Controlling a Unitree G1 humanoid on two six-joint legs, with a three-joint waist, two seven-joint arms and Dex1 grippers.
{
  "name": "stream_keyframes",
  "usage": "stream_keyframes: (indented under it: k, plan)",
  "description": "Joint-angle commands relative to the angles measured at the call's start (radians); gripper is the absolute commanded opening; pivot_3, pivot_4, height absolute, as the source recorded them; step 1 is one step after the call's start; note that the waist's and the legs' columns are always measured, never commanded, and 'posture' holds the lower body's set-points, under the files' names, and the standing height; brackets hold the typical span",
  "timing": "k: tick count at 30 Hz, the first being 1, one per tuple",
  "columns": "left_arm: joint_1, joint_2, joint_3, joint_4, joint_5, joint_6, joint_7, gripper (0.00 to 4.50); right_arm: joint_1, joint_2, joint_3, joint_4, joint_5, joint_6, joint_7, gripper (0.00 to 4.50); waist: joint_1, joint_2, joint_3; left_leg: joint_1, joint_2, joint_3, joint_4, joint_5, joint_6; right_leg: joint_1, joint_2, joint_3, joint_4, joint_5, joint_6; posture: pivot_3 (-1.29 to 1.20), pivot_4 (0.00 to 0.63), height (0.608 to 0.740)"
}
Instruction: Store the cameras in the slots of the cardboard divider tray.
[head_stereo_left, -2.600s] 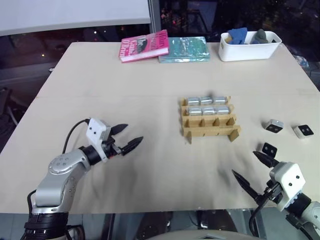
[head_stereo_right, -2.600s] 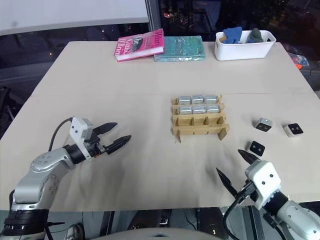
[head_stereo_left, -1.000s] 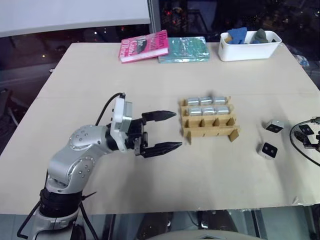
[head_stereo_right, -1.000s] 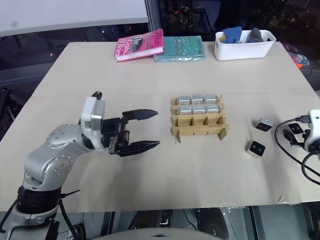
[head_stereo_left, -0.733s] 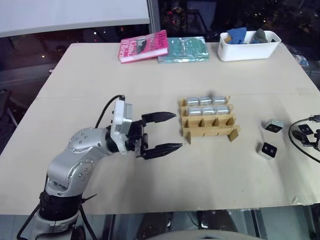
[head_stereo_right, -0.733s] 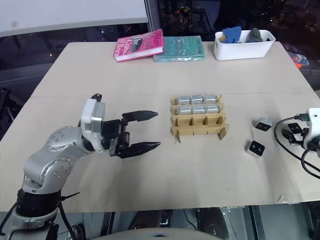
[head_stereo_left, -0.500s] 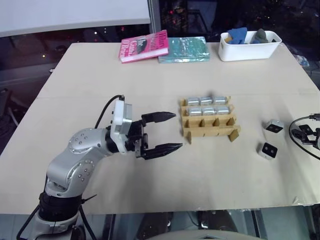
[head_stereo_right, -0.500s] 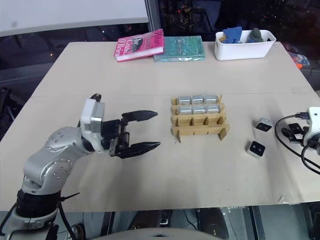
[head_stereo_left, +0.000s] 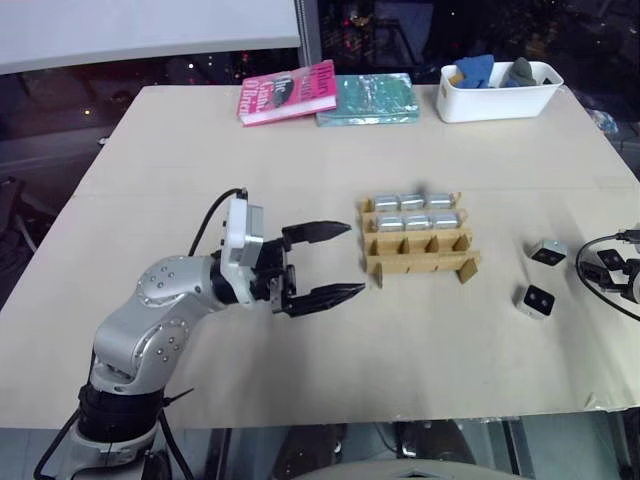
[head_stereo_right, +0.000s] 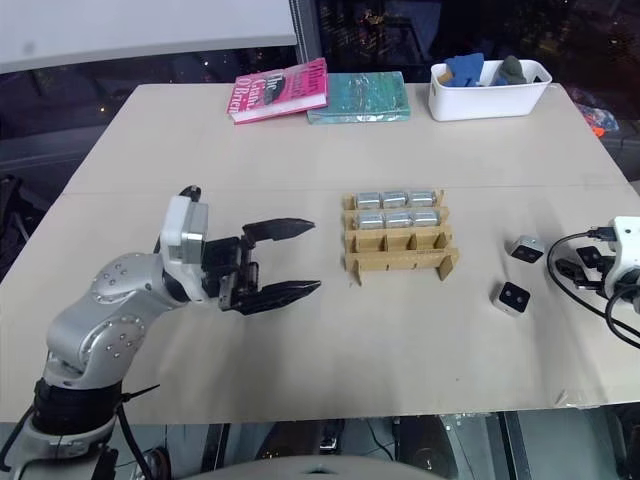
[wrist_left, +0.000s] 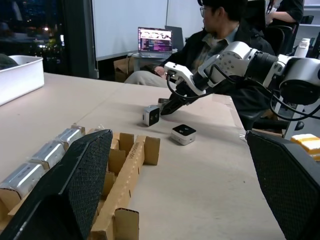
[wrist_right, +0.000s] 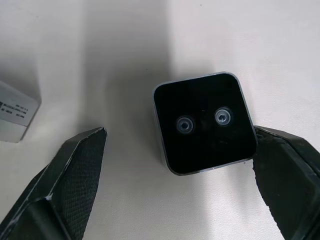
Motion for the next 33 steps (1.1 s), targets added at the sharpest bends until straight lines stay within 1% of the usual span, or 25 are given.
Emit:
stream_keyframes:
  k: [1, 4, 7, 8, 9, 10, 11, 12, 17, 20, 23, 26, 28, 30, 33]
  plan:
    - [-0.013, -0.005, 0.017, -0.018, -0.009, -0.021, 0.005, 4.44, -0.009, -0.023, -0.047, -0.015, -0.002, -0.009, -0.017, 4.50, 0.000, 0.000, 0.000, 0.000, 0.000, 0.000, 0.000, 0.000, 0.000, 0.000, 0.000, 0.000, 0.000, 0.000, 0.000, 0.00, 0.150, 0.740]
    - [-0.012, -0.006, 0.017, -0.021, -0.010, -0.020, 0.008, 4.44, -0.011, -0.024, -0.053, -0.011, 0.004, -0.008, -0.018, 4.50, 0.000, 0.000, 0.000, 0.000, 0.000, 0.000, 0.000, 0.000, 0.000, 0.000, 0.000, 0.000, 0.000, 0.000, 0.000, 0.00, 0.150, 0.740]
    - [-0.011, -0.007, 0.017, -0.022, -0.009, -0.020, 0.011, 4.50, -0.012, -0.029, -0.056, -0.009, 0.005, -0.010, -0.017, 3.80, 0.000, 0.000, 0.000, 0.000, 0.000, 0.000, 0.000, 0.000, 0.000, 0.000, 0.000, 0.000, 0.000, 0.000, 0.000, 0.00, 0.150, 0.740]
    - [-0.012, -0.008, 0.015, -0.021, -0.008, -0.020, 0.012, 4.50, -0.011, -0.030, -0.056, -0.008, 0.004, -0.011, -0.017, 3.34, 0.000, 0.000, 0.000, 0.000, 0.000, 0.000, 0.000, 0.000, 0.000, 0.000, 0.000, 0.000, 0.000, 0.000, 0.000, 0.00, 0.150, 0.740]
    - [-0.012, -0.008, 0.015, -0.021, -0.008, -0.020, 0.013, 4.50, -0.010, -0.033, -0.053, -0.009, 0.003, -0.009, -0.016, 2.76, 0.000, 0.000, 0.000, 0.000, 0.000, 0.000, 0.000, 0.000, 0.000, 0.000, 0.000, 0.000, 0.000, 0.000, 0.000, 0.00, 0.150, 0.740]
    - [-0.013, -0.009, 0.014, -0.021, -0.008, -0.019, 0.014, 4.50, -0.007, -0.035, -0.050, -0.012, 0.002, -0.008, -0.012, 2.42, 0.000, 0.000, 0.000, 0.000, 0.000, 0.000, 0.000, 0.000, 0.000, 0.000, 0.000, 0.000, 0.000, 0.000, 0.000, 0.00, 0.150, 0.740]
    - [-0.014, -0.009, 0.014, -0.020, -0.008, -0.019, 0.015, 4.50, -0.004, -0.036, -0.048, -0.015, 0.002, -0.008, -0.010, 1.95, 0.000, 0.000, 0.000, 0.000, 0.000, 0.000, 0.000, 0.000, 0.000, 0.000, 0.000, 0.000, 0.000, 0.000, 0.000, 0.00, 0.150, 0.740]
    - [-0.015, -0.010, 0.013, -0.019, -0.008, -0.019, 0.016, 4.50, 0.000, -0.038, -0.045, -0.018, -0.002, -0.011, -0.010, 1.86, 0.000, 0.000, 0.000, 0.000, 0.000, 0.000, 0.000, 0.000, 0.000, 0.000, 0.000, 0.000, 0.000, 0.000, 0.000, 0.00, 0.150, 0.740]
    - [-0.025, -0.018, 0.007, -0.011, -0.007, -0.006, 0.035, 4.50, 0.029, -0.039, -0.049, -0.044, -0.006, -0.031, -0.005, 1.86, 0.001, 0.000, 0.000, 0.000, 0.000, 0.000, 0.000, 0.000, 0.000, 0.000, 0.000, 0.000, 0.000, 0.000, 0.000, 0.00, 0.150, 0.740]
    - [-0.044, -0.035, 0.006, -0.013, -0.017, 0.031, 0.098, 4.50, 0.069, -0.041, -0.067, -0.106, -0.008, -0.099, 0.007, 1.86, 0.002, 0.000, 0.000, 0.000, 0.000, 0.000, 0.000, 0.000, 0.000, 0.000, 0.000, 0.000, 0.000, 0.000, 0.000, 0.00, 0.150, 0.740]
    - [-0.103, -0.060, 0.021, 0.001, -0.079, 0.141, 0.227, 4.50, 0.133, -0.032, -0.106, -0.295, 0.006, -0.209, 0.036, 1.86, 0.002, 0.000, 0.000, -0.001, 0.000, 0.000, 0.001, 0.000, 0.000, 0.000, 0.000, 0.000, 0.000, 0.000, 0.000, 0.00, 0.150, 0.740]
    - [-0.182, -0.066, 0.038, 0.024, -0.172, 0.288, 0.352, 4.50, 0.200, -0.015, -0.113, -0.560, 0.039, -0.276, 0.076, 1.86, -0.002, 0.000, 0.000, -0.001, 0.001, -0.001, 0.001, 0.000, 0.000, 0.000, 0.000, 0.000, 0.001, 0.000, 0.000, 0.00, 0.150, 0.740]
    - [-0.227, -0.075, 0.052, 0.049, -0.242, 0.357, 0.403, 4.50, 0.219, -0.007, -0.097, -0.673, 0.044, -0.299, 0.082, 1.86, -0.005, 0.000, 0.000, 0.000, 0.001, -0.001, 0.001, 0.000, 0.001, 0.000, 0.001, 0.000, 0.001, 0.000, 0.000, 0.00, 0.150, 0.740]
    - [-0.283, -0.088, 0.062, 0.087, -0.331, 0.432, 0.447, 4.50, 0.207, 0.022, -0.057, -0.793, 0.055, -0.325, 0.065, 1.86, -0.004, -0.001, 0.000, 0.000, 0.001, -0.001, 0.001, 0.000, 0.000, 0.000, 0.001, 0.000, 0.001, 0.000, 0.001, 0.00, 0.150, 0.740]
    - [-0.378, -0.146, 0.053, 0.173, -0.414, 0.524, 0.562, 4.50, 0.139, 0.053, 0.101, -0.925, -0.004, -0.365, 0.024, 1.86, 0.000, -0.001, 0.001, -0.001, 0.001, -0.002, 0.003, 0.000, 0.000, 0.000, 0.001, -0.001, 0.001, 0.000, 0.001, 0.00, 0.150, 0.740]
